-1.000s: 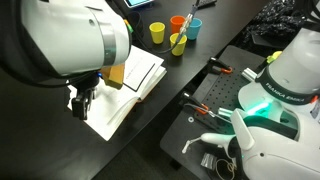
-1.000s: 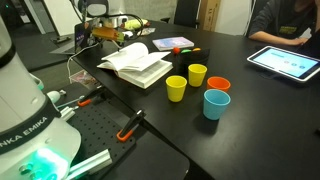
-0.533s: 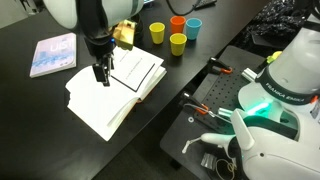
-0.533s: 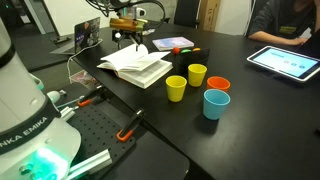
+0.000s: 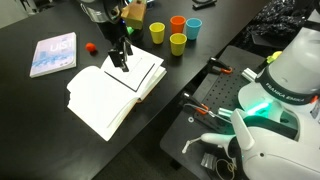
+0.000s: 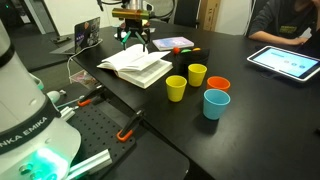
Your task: Open the brown book
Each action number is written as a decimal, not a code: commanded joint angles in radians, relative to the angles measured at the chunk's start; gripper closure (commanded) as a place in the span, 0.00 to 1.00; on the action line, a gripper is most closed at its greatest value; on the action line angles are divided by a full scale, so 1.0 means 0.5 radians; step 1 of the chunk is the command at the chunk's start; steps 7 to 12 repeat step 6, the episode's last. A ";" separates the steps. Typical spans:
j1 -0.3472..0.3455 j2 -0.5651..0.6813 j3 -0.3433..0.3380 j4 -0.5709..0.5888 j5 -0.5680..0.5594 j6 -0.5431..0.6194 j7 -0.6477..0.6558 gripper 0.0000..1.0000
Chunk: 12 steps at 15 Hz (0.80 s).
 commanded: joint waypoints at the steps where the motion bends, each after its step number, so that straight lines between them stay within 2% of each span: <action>1: 0.006 -0.058 -0.016 0.024 -0.126 -0.072 0.122 0.00; 12: -0.012 -0.020 0.003 0.016 -0.113 -0.042 0.092 0.00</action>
